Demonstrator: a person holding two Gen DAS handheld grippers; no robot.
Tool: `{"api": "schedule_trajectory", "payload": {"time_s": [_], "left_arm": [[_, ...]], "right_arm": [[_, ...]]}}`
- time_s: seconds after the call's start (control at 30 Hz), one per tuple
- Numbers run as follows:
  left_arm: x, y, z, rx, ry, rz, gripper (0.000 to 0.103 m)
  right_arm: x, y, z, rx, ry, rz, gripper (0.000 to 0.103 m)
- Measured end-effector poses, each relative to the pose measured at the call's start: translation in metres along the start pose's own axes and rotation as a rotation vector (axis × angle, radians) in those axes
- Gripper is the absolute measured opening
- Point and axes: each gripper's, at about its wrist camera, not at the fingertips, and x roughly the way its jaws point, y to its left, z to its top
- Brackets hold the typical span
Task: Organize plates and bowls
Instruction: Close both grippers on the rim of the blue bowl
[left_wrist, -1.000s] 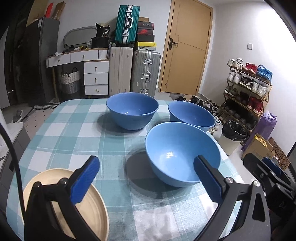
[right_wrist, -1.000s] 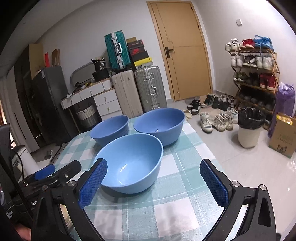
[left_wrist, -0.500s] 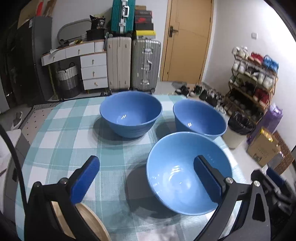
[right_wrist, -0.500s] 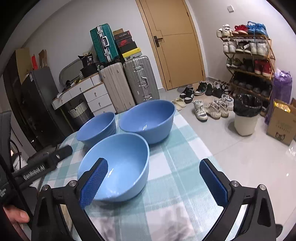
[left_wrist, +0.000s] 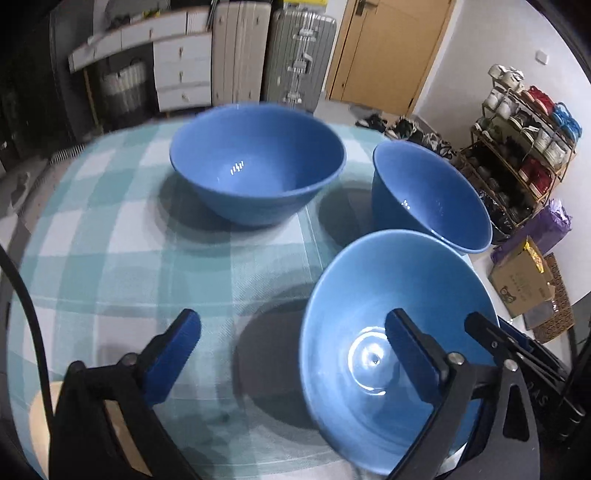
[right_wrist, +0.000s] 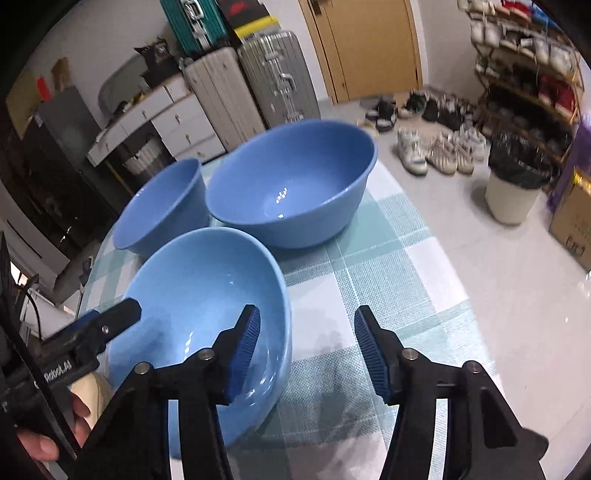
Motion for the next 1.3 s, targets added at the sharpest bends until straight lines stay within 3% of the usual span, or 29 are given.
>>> {"api": "schedule_trajectory", "payload": {"time_s": [0.1, 0.17, 0.2, 0.27, 0.4, 0.43, 0.53, 0.8, 1.03, 1.3], "left_arm": [[0.006, -0.004, -0.001, -0.022, 0.021, -0.017, 0.093], [0.009, -0.008, -0.001, -0.016, 0.030, -0.006, 0.092], [0.012, -0.012, -0.001, -0.006, 0.040, -0.003, 0.087], [0.018, -0.018, -0.002, 0.012, 0.083, -0.003, 0.051], [0.029, -0.019, -0.010, -0.045, 0.151, -0.035, 0.045], [0.030, -0.020, -0.012, -0.047, 0.157, -0.033, 0.044], [0.033, -0.026, -0.020, -0.024, 0.169, -0.018, 0.032], [0.028, -0.033, -0.029, -0.018, 0.176, -0.009, 0.020], [0.013, -0.034, -0.053, -0.005, 0.183, -0.022, 0.019], [-0.009, -0.038, -0.096, -0.014, 0.192, -0.023, 0.019]], "right_arm": [[0.011, -0.001, 0.003, -0.001, 0.027, -0.004, 0.049], [0.017, 0.001, 0.003, -0.004, 0.046, -0.015, 0.041], [0.020, 0.001, 0.003, -0.003, 0.059, -0.016, 0.037], [0.024, 0.002, 0.000, -0.001, 0.080, -0.010, 0.026], [0.026, 0.008, -0.002, -0.031, 0.093, 0.014, 0.015], [0.026, 0.008, -0.003, -0.033, 0.104, 0.031, 0.009], [0.025, 0.010, -0.004, -0.045, 0.120, 0.035, 0.008], [0.017, 0.001, -0.012, -0.035, 0.147, 0.031, 0.007], [0.002, -0.005, -0.028, -0.067, 0.160, 0.021, 0.007], [-0.027, -0.010, -0.071, -0.094, 0.181, 0.027, 0.007]]}}
